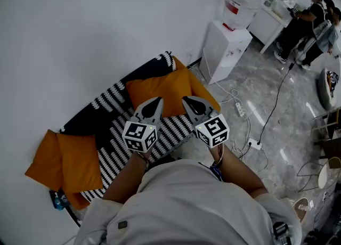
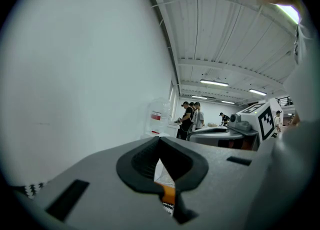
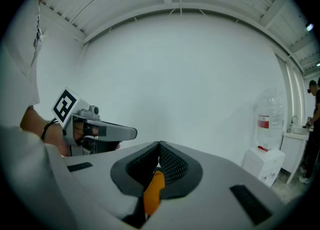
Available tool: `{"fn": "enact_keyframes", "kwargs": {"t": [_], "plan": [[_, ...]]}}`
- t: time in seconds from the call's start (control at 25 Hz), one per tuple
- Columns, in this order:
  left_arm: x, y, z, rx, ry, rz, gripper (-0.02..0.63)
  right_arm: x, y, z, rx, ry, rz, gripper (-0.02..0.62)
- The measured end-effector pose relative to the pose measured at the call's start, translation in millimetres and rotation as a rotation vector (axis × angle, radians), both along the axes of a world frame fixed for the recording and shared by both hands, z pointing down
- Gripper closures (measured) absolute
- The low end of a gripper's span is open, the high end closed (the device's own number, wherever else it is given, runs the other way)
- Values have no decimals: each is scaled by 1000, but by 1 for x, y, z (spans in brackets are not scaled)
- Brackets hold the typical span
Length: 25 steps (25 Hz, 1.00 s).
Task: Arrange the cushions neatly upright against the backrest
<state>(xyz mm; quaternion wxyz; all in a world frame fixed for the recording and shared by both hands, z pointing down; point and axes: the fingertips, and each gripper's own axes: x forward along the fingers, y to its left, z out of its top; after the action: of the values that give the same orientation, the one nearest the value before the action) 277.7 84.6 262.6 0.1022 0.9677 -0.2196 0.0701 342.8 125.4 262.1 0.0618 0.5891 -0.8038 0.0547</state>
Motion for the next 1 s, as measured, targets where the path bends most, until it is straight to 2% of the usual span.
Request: {"fn": "enact_keyframes", "kwargs": {"t": [0.24,0.56,1.0], "plan": [[0,-51,18,-8,-36,6,597,-1,-44,13,-35,-8,7,574],[14,-87,40,-48,-74,2,597,16,-78,29,-77,-20,-6,574],[66,-147,67,-77,-122,10,597,69,-161,58,-131,-25,-141,574]]}}
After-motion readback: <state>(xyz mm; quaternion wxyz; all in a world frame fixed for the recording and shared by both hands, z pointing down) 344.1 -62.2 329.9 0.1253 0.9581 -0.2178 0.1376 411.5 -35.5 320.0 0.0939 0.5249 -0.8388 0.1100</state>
